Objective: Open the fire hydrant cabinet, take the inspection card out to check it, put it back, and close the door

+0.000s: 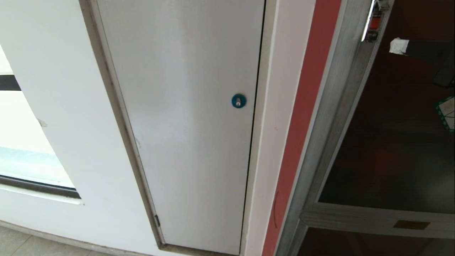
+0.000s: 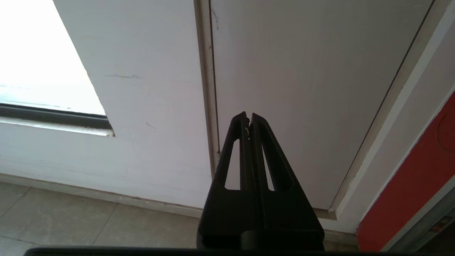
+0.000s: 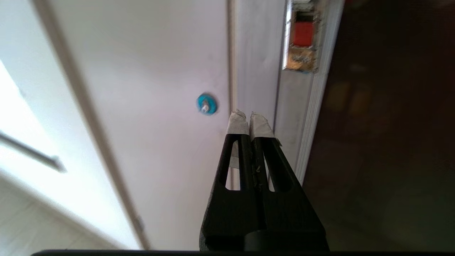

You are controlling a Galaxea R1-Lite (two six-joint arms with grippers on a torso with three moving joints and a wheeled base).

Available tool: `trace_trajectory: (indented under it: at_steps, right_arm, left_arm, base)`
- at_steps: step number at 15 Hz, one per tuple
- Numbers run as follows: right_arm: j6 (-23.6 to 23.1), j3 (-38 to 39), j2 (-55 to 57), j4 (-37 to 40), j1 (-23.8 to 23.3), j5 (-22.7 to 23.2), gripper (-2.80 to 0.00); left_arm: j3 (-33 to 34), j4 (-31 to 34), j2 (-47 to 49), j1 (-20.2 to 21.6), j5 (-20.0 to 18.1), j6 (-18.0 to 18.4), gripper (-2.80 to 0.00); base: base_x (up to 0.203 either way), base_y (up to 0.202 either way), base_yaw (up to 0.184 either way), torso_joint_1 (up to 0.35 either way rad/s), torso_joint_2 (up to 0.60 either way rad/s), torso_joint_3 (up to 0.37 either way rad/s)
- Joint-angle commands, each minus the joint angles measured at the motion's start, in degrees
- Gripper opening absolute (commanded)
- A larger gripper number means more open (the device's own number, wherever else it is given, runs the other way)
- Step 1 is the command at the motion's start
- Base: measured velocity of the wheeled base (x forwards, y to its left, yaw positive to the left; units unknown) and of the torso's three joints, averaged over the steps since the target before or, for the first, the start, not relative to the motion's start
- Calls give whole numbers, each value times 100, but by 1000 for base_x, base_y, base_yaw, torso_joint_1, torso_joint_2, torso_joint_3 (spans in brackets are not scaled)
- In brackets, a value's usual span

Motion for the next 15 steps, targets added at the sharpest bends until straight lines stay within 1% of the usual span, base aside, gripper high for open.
trace_trajectory:
  at_steps: [1,3,5,6,9,11,12,15]
  right_arm:
    - [-256,412,19,-836,445,-815,-280]
    - [-734,662,302,-1942,558,-1334,-280]
    - [-1223,797,549,-2773,603,-1697,-280]
    - [-1346,812,601,-2892,608,-1786,-280]
    - [-1460,838,609,-2921,608,-1784,-280]
    - [-1533,838,621,-3105,599,-1783,-280]
    - [-1574,840,636,-3207,599,-1786,0]
    - [-1623,671,724,-3287,555,-1864,0]
  left_arm:
    - [26,-2,-1,3,1,-1,-280]
    - [26,-2,7,3,-2,4,-280]
    - [26,-2,0,7,1,1,-280]
    - [26,-2,7,3,6,4,-280]
    - [26,-2,0,3,0,4,-280]
    - [26,-2,-1,3,-2,-3,-280]
    - [26,-2,7,4,-2,-4,-280]
    - [26,-2,6,11,-2,-2,-280]
  base:
    - [0,0,0,0,0,0]
    - [0,0,0,0,0,0]
    - [0,0,0,0,0,0]
    - [0,0,0,0,0,0]
    - [0,0,0,0,0,0]
    - [0,0,0,0,0,0]
    - [0,0,0,0,0,0]
    - [0,0,0,0,0,0]
